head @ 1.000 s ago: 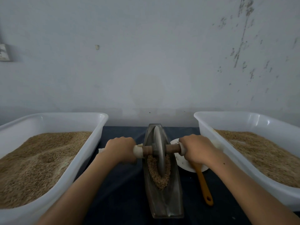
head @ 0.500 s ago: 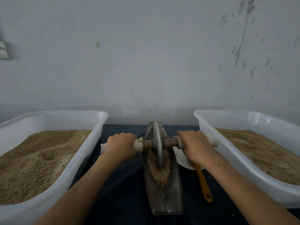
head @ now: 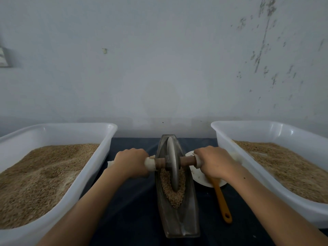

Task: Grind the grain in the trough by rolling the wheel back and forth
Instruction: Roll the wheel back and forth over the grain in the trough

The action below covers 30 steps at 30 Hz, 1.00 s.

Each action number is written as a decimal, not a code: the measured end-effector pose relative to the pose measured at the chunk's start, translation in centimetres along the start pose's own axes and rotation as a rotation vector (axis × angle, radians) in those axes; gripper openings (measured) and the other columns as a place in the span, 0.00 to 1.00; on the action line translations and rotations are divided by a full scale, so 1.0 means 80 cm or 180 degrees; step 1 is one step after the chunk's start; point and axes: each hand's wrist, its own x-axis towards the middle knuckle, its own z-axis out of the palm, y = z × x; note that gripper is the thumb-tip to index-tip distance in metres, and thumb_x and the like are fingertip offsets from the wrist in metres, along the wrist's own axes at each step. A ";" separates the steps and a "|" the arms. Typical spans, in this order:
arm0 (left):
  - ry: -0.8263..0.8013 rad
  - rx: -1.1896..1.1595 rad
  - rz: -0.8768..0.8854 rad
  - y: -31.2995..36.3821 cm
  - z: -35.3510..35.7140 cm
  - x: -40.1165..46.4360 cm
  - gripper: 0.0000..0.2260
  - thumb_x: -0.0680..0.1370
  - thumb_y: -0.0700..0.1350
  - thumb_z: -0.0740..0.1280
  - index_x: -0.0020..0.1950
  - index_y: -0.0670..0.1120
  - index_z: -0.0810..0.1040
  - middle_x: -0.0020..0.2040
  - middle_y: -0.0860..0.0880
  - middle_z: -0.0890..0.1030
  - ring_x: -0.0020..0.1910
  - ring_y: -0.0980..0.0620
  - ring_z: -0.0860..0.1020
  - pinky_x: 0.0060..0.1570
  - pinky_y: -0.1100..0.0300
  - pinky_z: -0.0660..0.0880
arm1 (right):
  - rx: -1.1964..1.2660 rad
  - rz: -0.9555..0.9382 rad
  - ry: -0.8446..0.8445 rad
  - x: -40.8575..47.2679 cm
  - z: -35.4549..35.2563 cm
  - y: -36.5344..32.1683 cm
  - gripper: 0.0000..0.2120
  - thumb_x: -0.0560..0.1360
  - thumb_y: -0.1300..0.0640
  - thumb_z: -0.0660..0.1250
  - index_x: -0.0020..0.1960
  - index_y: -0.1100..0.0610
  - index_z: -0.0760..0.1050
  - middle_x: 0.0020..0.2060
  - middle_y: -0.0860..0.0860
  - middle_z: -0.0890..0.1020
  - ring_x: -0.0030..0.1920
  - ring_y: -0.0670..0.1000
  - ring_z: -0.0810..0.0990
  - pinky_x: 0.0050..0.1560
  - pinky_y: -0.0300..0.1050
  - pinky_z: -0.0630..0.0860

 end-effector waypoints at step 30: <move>0.0573 0.0108 -0.0040 0.001 0.003 0.001 0.09 0.72 0.51 0.68 0.50 0.52 0.75 0.47 0.53 0.80 0.46 0.51 0.78 0.45 0.58 0.71 | -0.0001 0.0074 0.0406 0.004 0.013 0.001 0.10 0.75 0.57 0.65 0.45 0.46 0.65 0.42 0.43 0.72 0.45 0.47 0.72 0.50 0.44 0.65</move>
